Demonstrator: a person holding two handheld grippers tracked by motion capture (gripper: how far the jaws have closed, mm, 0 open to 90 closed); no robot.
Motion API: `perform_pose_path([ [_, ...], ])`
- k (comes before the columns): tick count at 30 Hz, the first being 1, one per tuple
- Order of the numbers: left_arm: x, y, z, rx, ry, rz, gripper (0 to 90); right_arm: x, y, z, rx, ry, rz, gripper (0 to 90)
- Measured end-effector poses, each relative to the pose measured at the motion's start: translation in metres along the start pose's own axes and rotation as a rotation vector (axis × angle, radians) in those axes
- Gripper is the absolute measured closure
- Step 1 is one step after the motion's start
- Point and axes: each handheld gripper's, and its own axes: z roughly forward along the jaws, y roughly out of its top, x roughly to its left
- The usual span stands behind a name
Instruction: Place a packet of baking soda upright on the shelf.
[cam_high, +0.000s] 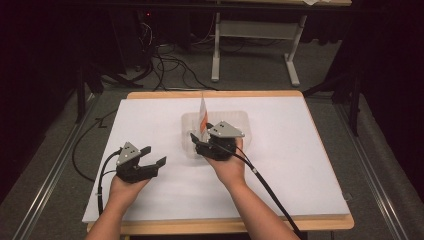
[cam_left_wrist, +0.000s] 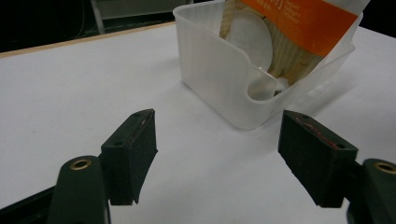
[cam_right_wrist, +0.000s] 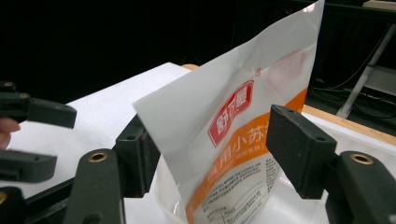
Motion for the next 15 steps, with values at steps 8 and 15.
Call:
perform_pose_path([
  [8,-0.003,0.0,-0.001,0.001,0.0,0.013,28.5,-0.008,-0.007,-0.016,0.017,0.001,0.007,32.1],
  [15,-0.003,0.0,-0.001,0.005,0.005,0.013,28.4,-0.02,-0.016,-0.043,0.018,-0.007,0.013,30.2],
])
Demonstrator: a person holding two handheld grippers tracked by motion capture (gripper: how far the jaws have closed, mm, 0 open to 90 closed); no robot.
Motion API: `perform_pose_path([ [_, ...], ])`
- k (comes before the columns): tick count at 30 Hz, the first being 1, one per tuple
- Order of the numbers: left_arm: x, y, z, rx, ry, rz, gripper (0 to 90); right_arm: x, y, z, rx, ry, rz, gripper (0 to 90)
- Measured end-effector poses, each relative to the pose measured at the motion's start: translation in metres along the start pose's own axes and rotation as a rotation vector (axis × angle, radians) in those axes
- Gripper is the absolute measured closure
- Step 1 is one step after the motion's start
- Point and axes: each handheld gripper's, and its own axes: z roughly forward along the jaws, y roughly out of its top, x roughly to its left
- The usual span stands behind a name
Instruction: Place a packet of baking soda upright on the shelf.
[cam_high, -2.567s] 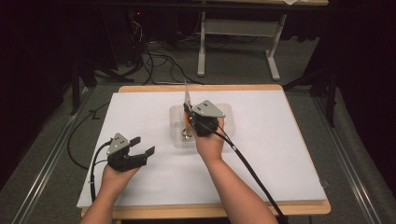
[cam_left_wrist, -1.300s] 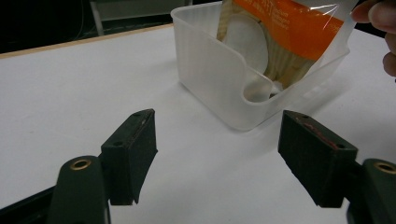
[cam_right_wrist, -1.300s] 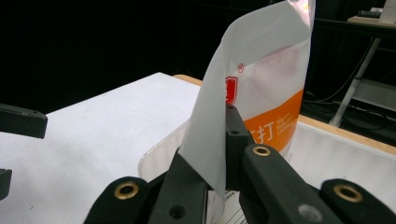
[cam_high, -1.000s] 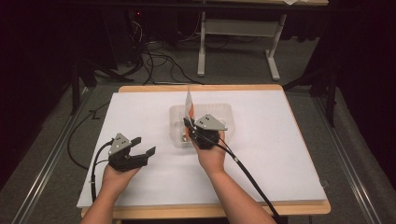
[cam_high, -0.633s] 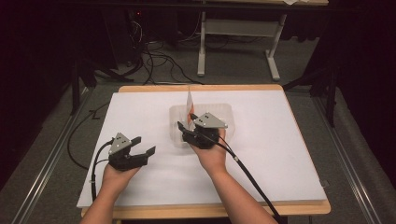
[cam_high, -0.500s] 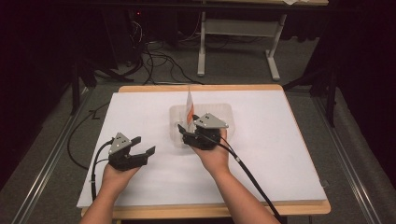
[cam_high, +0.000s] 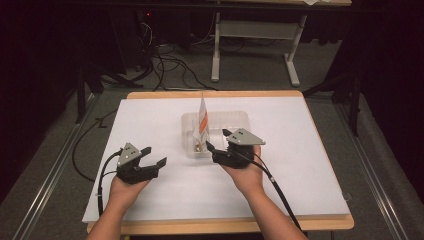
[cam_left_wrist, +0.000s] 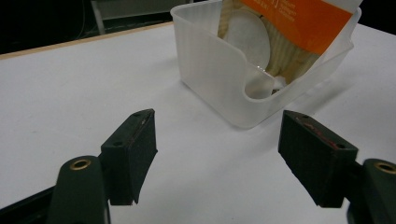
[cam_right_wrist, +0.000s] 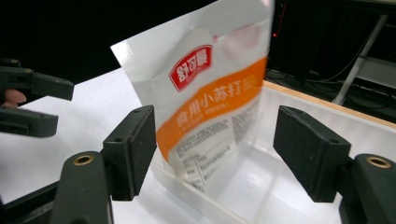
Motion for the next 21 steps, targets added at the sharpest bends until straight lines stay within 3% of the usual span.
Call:
perform_pose_path([
  [4,-0.001,0.0,0.0,0.004,-0.001,0.004,28.4,-0.01,-0.006,-0.02,-0.004,-0.014,0.0,30.0],
  [8,-0.001,-0.001,0.001,0.005,0.0,0.0,28.3,-0.029,-0.017,-0.045,0.008,-0.05,0.007,29.7],
  [14,0.0,-0.001,0.0,0.005,0.0,0.0,28.2,-0.074,-0.045,-0.095,0.018,-0.151,0.047,28.4],
  [21,-0.002,-0.002,0.003,0.017,-0.002,0.002,28.0,-0.113,-0.089,-0.159,0.046,-0.271,0.085,27.2],
])
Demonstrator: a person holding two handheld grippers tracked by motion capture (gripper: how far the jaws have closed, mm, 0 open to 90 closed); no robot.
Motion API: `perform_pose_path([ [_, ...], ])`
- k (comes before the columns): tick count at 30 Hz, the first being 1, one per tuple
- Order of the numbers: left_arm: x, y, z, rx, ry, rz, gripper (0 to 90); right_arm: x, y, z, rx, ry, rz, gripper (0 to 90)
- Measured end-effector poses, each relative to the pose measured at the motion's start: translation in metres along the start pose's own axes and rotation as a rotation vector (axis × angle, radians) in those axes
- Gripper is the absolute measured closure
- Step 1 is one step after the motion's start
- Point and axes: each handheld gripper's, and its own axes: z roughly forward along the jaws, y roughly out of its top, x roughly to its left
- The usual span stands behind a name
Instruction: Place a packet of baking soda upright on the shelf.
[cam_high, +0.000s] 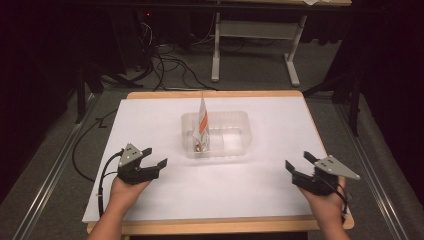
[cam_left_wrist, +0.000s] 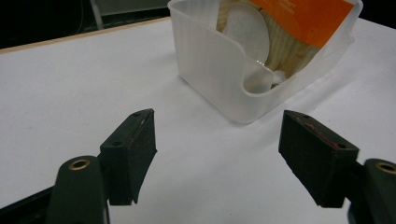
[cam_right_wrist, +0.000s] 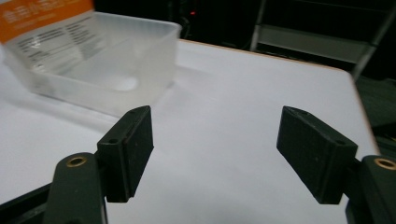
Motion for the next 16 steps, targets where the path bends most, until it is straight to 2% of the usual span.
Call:
perform_pose_path([
  [2,-0.001,0.0,0.001,0.005,0.0,0.002,27.9,-0.016,-0.006,-0.01,-0.011,-0.031,0.036,27.2],
  [3,-0.001,0.0,0.001,0.005,0.0,0.002,27.9,-0.016,-0.006,-0.01,-0.011,-0.031,0.036,27.2],
  [4,-0.002,0.0,0.003,0.014,0.0,0.009,27.9,-0.03,-0.014,-0.01,-0.007,-0.047,0.069,27.7],
  [6,-0.004,-0.001,0.007,0.029,-0.001,0.014,27.8,-0.037,-0.022,-0.002,0.026,-0.048,0.087,27.8],
  [7,-0.004,-0.001,0.008,0.034,0.0,0.02,27.7,-0.039,-0.027,0.006,0.066,-0.053,0.08,28.1],
  [10,-0.006,-0.001,0.008,0.031,0.002,0.023,27.6,-0.039,-0.03,0.017,0.112,-0.061,0.054,28.2],
  [16,-0.005,-0.001,0.005,0.024,-0.002,0.039,27.3,-0.03,-0.025,0.017,0.091,-0.043,0.037,28.0],
])
